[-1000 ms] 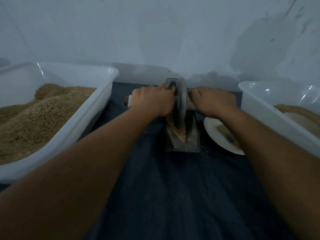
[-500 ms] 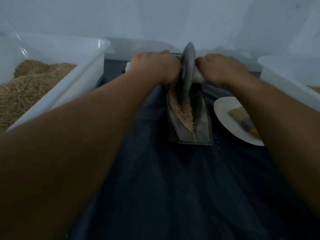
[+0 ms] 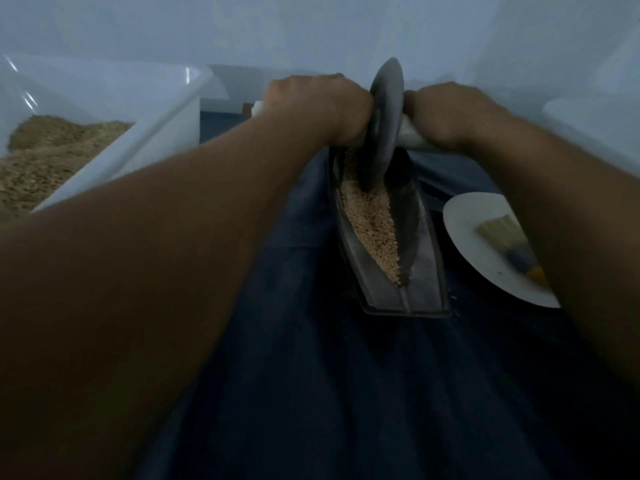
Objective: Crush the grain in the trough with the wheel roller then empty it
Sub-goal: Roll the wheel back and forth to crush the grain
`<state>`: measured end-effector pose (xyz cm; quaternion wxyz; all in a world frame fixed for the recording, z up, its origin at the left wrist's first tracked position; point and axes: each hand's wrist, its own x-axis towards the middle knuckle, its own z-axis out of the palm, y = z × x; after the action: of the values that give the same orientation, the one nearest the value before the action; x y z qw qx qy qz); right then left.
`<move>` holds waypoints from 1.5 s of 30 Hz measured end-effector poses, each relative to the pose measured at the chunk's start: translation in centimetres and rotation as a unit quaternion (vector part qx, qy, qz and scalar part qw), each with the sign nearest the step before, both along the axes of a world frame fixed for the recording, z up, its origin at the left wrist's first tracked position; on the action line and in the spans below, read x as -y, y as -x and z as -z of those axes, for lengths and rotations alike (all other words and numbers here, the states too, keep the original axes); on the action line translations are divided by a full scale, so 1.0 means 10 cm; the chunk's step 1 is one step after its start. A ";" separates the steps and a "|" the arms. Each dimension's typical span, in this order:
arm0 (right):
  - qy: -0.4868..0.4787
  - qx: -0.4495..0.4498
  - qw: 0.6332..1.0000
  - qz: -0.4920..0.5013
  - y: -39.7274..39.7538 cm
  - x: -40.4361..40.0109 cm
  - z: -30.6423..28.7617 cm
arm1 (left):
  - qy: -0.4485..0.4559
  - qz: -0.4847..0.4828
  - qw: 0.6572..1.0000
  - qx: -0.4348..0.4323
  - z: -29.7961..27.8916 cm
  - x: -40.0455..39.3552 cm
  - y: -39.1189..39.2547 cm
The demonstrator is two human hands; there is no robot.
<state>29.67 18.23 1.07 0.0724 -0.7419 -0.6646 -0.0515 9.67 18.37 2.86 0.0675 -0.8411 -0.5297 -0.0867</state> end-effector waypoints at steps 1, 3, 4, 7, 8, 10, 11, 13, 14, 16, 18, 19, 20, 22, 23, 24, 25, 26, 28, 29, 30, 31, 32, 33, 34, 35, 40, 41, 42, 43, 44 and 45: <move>0.002 -0.001 1.000 0.000 0.00 0.04 0.02 | 0.001 -0.004 1.000 0.007 0.01 0.00 0.00; 0.005 0.001 1.000 -0.002 0.01 0.13 0.07 | -0.005 -0.009 1.000 0.020 0.05 0.04 0.02; 0.005 0.000 1.000 -0.001 0.03 0.17 0.08 | -0.011 -0.010 1.000 0.022 0.06 0.06 0.03; 0.002 0.004 1.000 0.010 0.10 0.33 0.09 | -0.035 0.009 0.999 0.006 0.10 0.17 0.08; 0.001 0.008 1.000 0.012 0.13 0.38 0.08 | -0.041 0.015 0.999 0.006 0.11 0.22 0.10; 0.004 0.010 1.000 0.019 0.19 0.50 0.06 | -0.047 0.020 0.999 0.006 0.13 0.29 0.13; 0.006 0.013 1.000 0.022 0.21 0.55 0.06 | -0.050 0.021 0.998 0.001 0.14 0.32 0.14; 0.004 0.022 0.999 0.026 0.26 0.66 0.06 | -0.050 0.020 0.999 -0.001 0.16 0.40 0.16; 0.001 0.023 0.999 0.030 0.29 0.71 0.06 | -0.047 0.015 0.999 0.003 0.15 0.45 0.18; -0.001 0.018 0.999 0.041 0.33 0.82 0.05 | -0.048 0.009 0.999 0.009 0.13 0.54 0.19; 0.002 0.014 0.999 0.037 0.36 0.92 0.05 | -0.052 0.015 0.998 0.009 0.11 0.63 0.21; 0.002 0.011 0.999 0.033 0.38 0.96 0.06 | -0.053 0.018 0.998 0.008 0.11 0.66 0.23; 0.002 0.006 0.999 0.032 0.38 1.00 0.06 | -0.053 0.018 0.998 0.005 0.11 0.68 0.24; 0.002 -0.008 0.999 0.035 0.39 1.04 0.06 | -0.053 0.020 0.998 -0.002 0.10 0.70 0.25; 0.001 -0.014 0.999 0.036 0.39 1.05 0.07 | -0.052 0.021 0.998 -0.008 0.10 0.70 0.25; 0.000 -0.018 0.999 0.037 0.40 1.05 0.07 | -0.049 0.022 0.998 -0.013 0.11 0.70 0.24; -0.003 -0.020 0.999 0.037 0.39 1.05 0.08 | -0.047 0.024 0.998 -0.017 0.11 0.70 0.24; -0.005 -0.021 0.999 0.038 0.39 1.04 0.07 | -0.044 0.025 0.999 -0.018 0.11 0.68 0.23; -0.005 -0.027 0.999 0.041 0.37 0.98 0.08 | -0.035 0.021 0.999 -0.011 0.09 0.63 0.22; -0.004 -0.031 0.999 0.044 0.36 0.95 0.08 | -0.026 0.018 0.999 -0.008 0.09 0.59 0.22; -0.005 -0.034 0.998 0.047 0.35 0.91 0.08 | -0.017 0.014 1.000 -0.006 0.09 0.55 0.21; -0.008 -0.034 0.998 0.050 0.34 0.86 0.08 | -0.010 0.008 1.000 -0.005 0.10 0.51 0.20; -0.013 -0.034 0.998 0.053 0.33 0.81 0.07 | -0.005 0.001 1.000 -0.001 0.10 0.48 0.19; -0.015 -0.031 0.998 0.054 0.31 0.75 0.06 | -0.002 -0.005 1.000 0.003 0.09 0.45 0.18; -0.013 -0.026 0.998 0.051 0.28 0.71 0.06 | 0.000 -0.009 1.000 0.007 0.09 0.42 0.16; -0.007 -0.017 0.999 0.042 0.26 0.65 0.06 | 0.003 -0.011 1.000 0.012 0.08 0.41 0.15; 0.017 0.023 1.000 0.000 0.11 0.35 0.04 | 0.007 -0.021 0.999 0.045 0.03 0.31 0.09; 0.022 0.025 0.999 -0.003 0.10 0.30 0.04 | 0.009 -0.020 0.999 0.046 0.03 0.28 0.08; 0.027 0.022 0.999 0.000 0.09 0.25 0.02 | 0.011 -0.016 0.999 0.043 0.03 0.24 0.08; 0.029 0.019 0.999 0.004 0.09 0.21 0.01 | 0.012 -0.007 0.999 0.036 0.03 0.20 0.08; 0.032 0.021 0.999 0.004 0.08 0.17 0.00 | 0.012 -0.001 1.000 0.028 0.03 0.16 0.07; 0.035 0.027 0.999 -0.003 0.07 0.14 0.00 | 0.016 0.000 1.000 0.022 0.03 0.12 0.06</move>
<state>28.97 16.84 1.10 0.0287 -0.7406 -0.6697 -0.0479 9.09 17.21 2.58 0.0421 -0.8400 -0.5323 -0.0966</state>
